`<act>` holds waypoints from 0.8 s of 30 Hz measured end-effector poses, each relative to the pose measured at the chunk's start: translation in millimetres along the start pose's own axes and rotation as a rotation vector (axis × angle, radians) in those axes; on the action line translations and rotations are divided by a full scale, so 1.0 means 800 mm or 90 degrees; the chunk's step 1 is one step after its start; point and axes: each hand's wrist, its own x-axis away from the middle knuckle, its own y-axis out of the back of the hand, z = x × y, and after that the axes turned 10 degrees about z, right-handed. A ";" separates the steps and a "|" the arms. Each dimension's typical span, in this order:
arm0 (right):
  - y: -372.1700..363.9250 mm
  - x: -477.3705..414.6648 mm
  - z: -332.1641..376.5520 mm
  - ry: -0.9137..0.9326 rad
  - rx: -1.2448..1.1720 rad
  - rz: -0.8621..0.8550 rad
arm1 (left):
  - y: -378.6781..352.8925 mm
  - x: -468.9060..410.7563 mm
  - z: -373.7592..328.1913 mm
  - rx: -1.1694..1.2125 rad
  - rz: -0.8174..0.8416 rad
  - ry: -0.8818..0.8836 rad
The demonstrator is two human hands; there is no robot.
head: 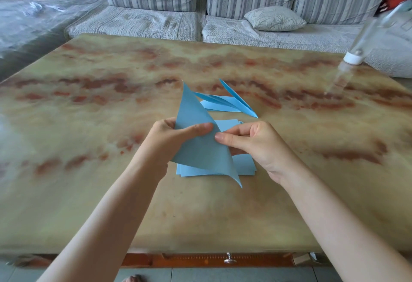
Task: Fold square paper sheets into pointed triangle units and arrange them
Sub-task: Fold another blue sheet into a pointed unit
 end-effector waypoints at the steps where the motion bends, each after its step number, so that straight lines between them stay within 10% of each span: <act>1: 0.001 0.000 0.000 -0.008 0.008 0.012 | 0.001 0.001 0.000 -0.003 0.000 -0.001; 24: 0.019 0.009 -0.007 -0.068 0.086 0.071 | 0.010 0.000 -0.009 0.018 -0.044 -0.031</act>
